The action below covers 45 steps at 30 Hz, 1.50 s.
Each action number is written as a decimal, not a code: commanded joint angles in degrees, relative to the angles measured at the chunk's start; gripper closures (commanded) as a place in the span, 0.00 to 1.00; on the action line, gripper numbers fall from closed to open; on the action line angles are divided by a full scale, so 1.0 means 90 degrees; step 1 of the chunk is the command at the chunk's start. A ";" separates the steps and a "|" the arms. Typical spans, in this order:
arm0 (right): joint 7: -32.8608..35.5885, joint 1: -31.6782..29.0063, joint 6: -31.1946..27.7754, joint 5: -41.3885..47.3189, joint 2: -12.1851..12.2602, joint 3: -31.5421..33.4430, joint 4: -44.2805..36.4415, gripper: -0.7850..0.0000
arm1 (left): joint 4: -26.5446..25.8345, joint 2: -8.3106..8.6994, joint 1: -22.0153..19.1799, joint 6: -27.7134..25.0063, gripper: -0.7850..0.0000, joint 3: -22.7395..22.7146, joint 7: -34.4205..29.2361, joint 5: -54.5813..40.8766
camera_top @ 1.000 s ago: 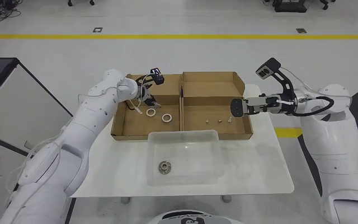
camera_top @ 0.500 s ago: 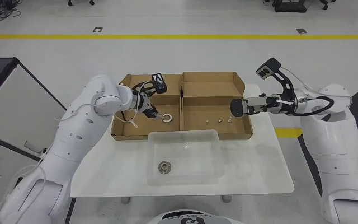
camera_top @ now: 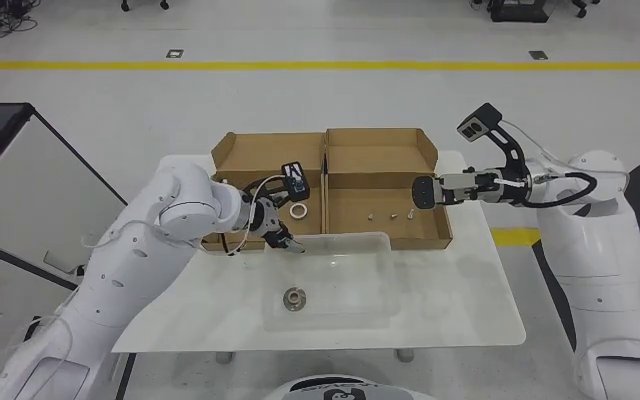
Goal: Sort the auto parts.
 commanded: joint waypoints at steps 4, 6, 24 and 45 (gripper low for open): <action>0.0000 0.0000 0.0000 0.0000 0.0000 0.0000 0.0000 0.00 | -0.0001 0.0000 0.0000 0.0000 0.00 0.0000 0.0000 -0.0005; 0.0000 0.0000 0.0000 0.0000 0.0000 0.0000 0.0000 0.00 | -0.0001 0.0000 0.0000 0.0000 0.00 0.0000 0.0000 -0.0005; 0.0000 0.0000 0.0000 0.0000 0.0000 0.0000 0.0000 0.00 | -0.0452 0.0086 -0.2395 0.1180 0.00 0.3410 -0.1181 -0.1171; 0.0000 0.0000 0.0000 0.0000 0.0000 0.0000 0.0000 0.00 | 0.0150 -0.0078 -0.3267 0.0705 0.00 0.5093 -0.0704 -0.1290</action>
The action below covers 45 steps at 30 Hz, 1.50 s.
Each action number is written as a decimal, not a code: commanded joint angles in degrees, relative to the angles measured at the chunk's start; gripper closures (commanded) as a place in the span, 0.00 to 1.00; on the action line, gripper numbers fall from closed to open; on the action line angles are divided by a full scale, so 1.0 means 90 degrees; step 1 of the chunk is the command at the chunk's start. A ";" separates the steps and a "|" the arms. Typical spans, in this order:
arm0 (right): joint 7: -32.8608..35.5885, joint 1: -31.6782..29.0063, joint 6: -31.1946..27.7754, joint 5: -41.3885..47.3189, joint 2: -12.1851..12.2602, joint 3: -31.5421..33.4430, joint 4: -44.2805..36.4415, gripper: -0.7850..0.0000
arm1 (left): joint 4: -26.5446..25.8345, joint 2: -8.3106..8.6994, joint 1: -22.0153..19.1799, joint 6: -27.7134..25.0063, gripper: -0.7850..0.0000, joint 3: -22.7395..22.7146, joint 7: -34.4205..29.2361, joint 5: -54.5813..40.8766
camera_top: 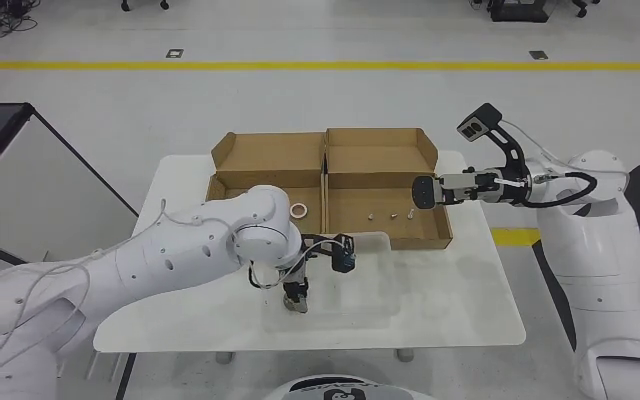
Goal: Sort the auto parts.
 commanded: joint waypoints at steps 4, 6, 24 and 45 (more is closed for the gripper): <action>0.0000 0.0000 0.0000 0.0000 0.0000 0.0000 0.0000 0.00 | -0.0003 0.0000 -0.0002 0.0004 0.00 -0.0002 -0.0004 0.0000; 0.0000 0.0000 0.0000 0.0000 0.0000 0.0000 0.0000 0.00 | -0.0003 0.0000 -0.0002 0.0004 0.00 -0.0002 -0.0004 0.0000; 0.0000 0.0000 0.0000 0.0000 0.0000 0.0000 0.0000 0.00 | -0.0020 -0.0128 0.0590 0.0214 0.00 0.0054 -0.0214 0.1382; 0.0000 0.0000 0.0000 0.0000 0.0000 0.0000 0.0000 0.00 | 0.0214 -0.0300 0.1053 0.0340 0.24 0.0054 -0.0343 0.1630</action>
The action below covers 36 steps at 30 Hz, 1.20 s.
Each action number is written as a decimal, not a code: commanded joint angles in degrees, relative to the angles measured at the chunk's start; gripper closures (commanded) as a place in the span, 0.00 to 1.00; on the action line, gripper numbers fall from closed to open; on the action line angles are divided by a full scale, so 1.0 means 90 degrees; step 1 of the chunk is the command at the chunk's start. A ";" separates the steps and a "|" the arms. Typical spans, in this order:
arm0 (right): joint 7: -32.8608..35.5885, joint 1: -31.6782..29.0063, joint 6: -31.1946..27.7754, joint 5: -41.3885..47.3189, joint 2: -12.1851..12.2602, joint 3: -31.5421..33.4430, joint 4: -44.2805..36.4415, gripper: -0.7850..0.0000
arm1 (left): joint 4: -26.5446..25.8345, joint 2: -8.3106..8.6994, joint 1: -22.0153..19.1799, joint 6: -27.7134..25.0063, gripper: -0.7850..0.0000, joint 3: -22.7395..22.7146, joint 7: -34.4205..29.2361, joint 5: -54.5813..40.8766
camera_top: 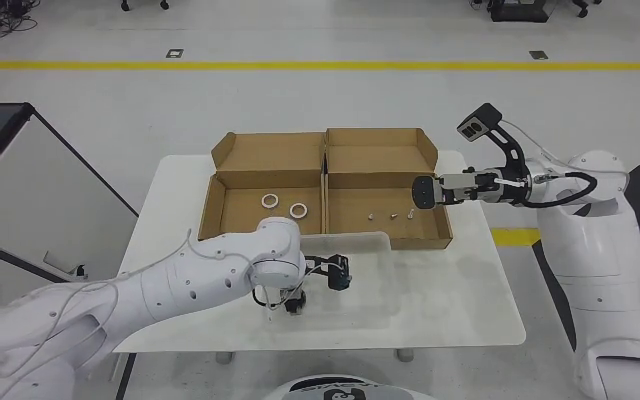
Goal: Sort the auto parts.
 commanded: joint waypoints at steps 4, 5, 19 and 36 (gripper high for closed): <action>0.0000 0.0000 0.0000 0.0000 0.0000 0.0000 0.0000 0.00 | 0.0064 -0.0039 0.0095 0.0078 0.33 0.0000 -0.0077 -0.0026; 0.0000 0.0000 0.0000 0.0000 0.0000 0.0000 0.0000 0.00 | 0.0074 -0.0047 0.0103 0.0084 0.33 0.0000 -0.0083 -0.0025; 0.0000 0.0000 0.0000 0.0000 0.0000 0.0000 0.0000 0.00 | 0.0237 -0.0127 0.0126 0.0179 0.51 0.0000 -0.0178 0.0029; 0.0000 0.0000 0.0000 0.0000 0.0000 0.0000 0.0000 0.00 | 0.0540 -0.0222 0.0207 0.0035 1.00 0.0000 -0.0035 0.0110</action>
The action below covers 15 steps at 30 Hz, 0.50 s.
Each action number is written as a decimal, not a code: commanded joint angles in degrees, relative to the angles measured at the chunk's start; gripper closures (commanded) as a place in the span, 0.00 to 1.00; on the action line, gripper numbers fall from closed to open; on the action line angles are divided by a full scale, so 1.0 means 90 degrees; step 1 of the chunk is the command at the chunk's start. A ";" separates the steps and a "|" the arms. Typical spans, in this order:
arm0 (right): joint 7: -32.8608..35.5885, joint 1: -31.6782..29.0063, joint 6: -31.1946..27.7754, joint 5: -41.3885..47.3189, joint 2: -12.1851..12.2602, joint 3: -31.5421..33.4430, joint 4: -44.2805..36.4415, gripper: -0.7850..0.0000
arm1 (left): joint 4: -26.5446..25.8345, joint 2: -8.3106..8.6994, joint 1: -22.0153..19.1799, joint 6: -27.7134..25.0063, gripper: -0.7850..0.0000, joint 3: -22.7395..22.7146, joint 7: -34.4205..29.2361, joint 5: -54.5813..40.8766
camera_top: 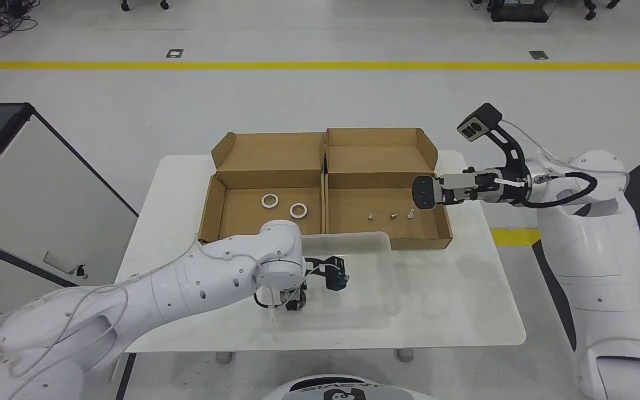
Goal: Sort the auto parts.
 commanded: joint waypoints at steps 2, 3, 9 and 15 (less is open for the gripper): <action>0.0000 0.0000 0.0000 0.0000 0.0000 0.0000 0.0000 0.00 | 0.0036 -0.0021 -0.0005 -0.0058 1.00 0.0000 0.0059 0.0025; 0.0000 0.0000 0.0000 0.0000 0.0000 0.0000 0.0000 0.00 | 0.0044 -0.0028 -0.0010 -0.0085 1.00 0.0000 0.0086 0.0037; 0.0000 0.0000 0.0000 0.0000 0.0000 0.0000 0.0000 0.00 | 0.0065 -0.0087 -0.0039 -0.0302 1.00 0.0000 0.0304 0.0040; 0.0000 0.0000 0.0000 0.0000 0.0000 0.0000 0.0000 0.00 | 0.0185 -0.0169 -0.0019 -0.0509 1.00 0.0000 0.0511 0.0041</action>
